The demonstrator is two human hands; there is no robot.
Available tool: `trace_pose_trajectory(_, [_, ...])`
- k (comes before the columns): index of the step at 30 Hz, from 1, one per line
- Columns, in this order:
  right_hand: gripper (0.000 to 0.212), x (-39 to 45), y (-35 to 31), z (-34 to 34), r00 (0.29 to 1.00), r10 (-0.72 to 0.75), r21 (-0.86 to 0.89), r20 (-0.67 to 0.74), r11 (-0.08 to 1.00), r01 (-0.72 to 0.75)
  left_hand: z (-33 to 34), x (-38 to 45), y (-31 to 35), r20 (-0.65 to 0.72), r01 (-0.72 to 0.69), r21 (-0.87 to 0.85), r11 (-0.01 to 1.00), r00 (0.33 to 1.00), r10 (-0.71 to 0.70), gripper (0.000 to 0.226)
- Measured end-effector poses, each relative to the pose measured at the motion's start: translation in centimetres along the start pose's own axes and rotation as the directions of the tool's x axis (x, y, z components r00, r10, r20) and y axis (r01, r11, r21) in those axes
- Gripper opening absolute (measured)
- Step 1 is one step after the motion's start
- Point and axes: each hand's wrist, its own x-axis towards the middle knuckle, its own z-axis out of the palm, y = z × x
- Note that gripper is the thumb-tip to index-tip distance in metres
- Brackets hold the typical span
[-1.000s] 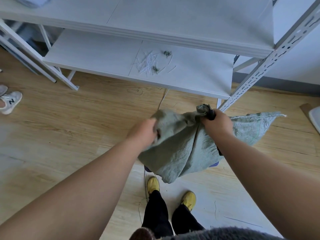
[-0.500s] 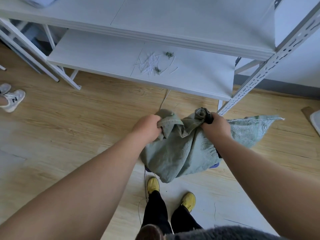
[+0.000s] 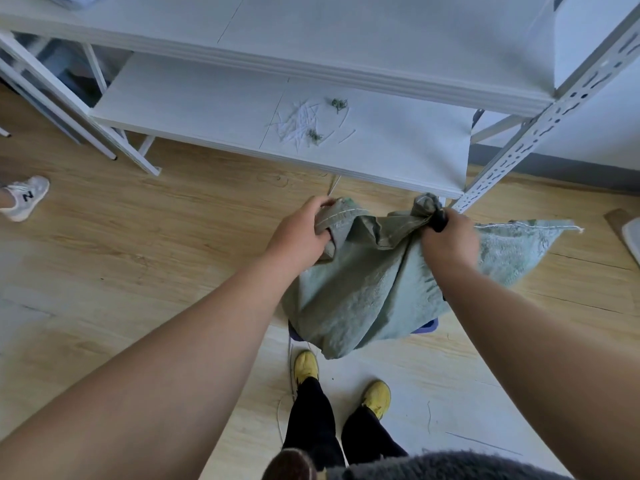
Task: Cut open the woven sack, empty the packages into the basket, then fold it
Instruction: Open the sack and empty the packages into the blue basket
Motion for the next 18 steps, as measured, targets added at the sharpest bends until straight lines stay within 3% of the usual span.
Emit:
trace_pose_trajectory(4, [0.024,1.5,1.4,-1.8,0.981,0.148,0.025,-0.129,0.989,-0.146,1.6,0.4,1.6,0.085,-0.062,-0.035,0.997,0.994,0.065,0.056])
trace_pose_trajectory(9, [0.021,2.4,2.6,-5.3,0.955,0.22,0.086,-0.198,0.975,-0.207,3.2,1.2,4.7,0.087,-0.119,-0.031,0.992,0.989,0.122,0.055])
trace_pose_trajectory(12, [0.019,2.0,3.7,-7.1,0.922,0.256,0.165,-0.29,0.962,-0.216,3.7,1.8,6.7,0.04,-0.138,-0.092,0.986,0.989,0.142,0.053])
trace_pose_trajectory(15, [0.015,1.8,4.5,-8.0,0.927,0.253,0.172,-0.276,0.962,-0.212,4.5,1.6,7.6,0.084,-0.14,-0.053,0.989,0.986,0.144,0.05])
trace_pose_trajectory(18, [0.013,2.1,4.3,-8.8,0.905,0.224,0.269,-0.362,0.954,-0.129,5.2,1.0,7.7,0.049,-0.113,-0.064,0.991,0.992,0.117,0.046])
